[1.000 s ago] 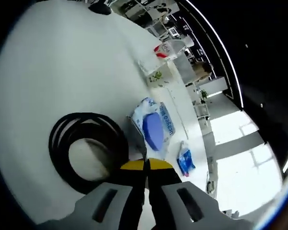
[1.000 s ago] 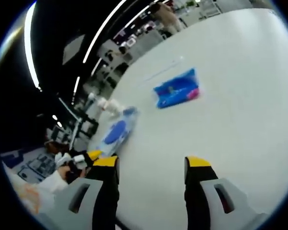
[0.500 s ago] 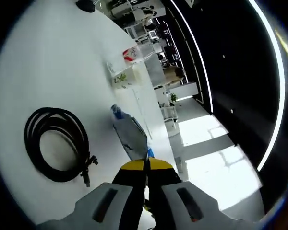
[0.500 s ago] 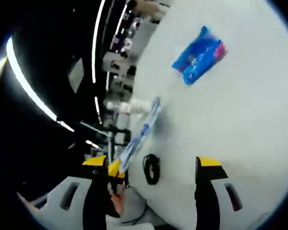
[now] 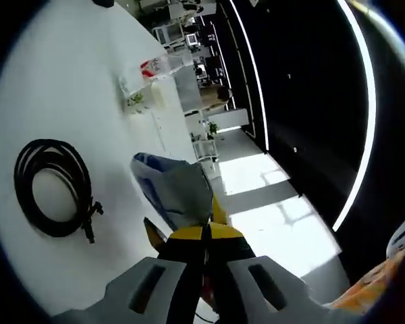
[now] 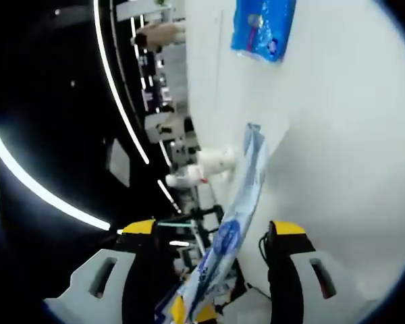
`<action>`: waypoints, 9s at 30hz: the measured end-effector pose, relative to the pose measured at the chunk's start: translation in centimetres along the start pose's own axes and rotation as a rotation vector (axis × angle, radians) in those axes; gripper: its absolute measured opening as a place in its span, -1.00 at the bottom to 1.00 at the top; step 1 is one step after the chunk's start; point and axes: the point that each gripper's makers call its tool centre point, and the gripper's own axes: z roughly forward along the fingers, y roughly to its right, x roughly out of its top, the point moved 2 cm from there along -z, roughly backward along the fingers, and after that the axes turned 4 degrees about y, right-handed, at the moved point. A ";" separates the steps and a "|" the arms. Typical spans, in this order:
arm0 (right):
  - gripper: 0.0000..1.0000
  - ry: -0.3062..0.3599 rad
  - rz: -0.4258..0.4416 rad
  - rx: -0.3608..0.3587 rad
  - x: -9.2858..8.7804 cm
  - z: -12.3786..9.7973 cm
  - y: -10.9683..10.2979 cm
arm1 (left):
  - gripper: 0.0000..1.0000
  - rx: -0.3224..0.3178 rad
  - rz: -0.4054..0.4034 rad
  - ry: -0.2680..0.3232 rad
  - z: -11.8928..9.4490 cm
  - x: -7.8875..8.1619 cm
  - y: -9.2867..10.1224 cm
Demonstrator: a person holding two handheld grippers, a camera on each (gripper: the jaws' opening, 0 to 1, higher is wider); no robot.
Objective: Arrange the tabletop items into an orderly group along one side of the table until the central work area is clear of visible clutter.
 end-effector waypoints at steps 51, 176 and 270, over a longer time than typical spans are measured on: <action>-1.00 0.217 -0.215 0.096 4.9 -7.0 -5.8 | -1.00 -0.003 0.177 0.004 2.5 -0.2 -0.2; -0.73 0.095 -0.724 -0.393 11.0 3.7 1.1 | -1.00 0.355 0.345 -0.121 16.8 14.0 -15.3; -0.14 0.098 -1.047 -0.338 8.7 -17.7 -0.2 | 0.39 0.528 0.912 -0.264 -0.2 10.8 -9.9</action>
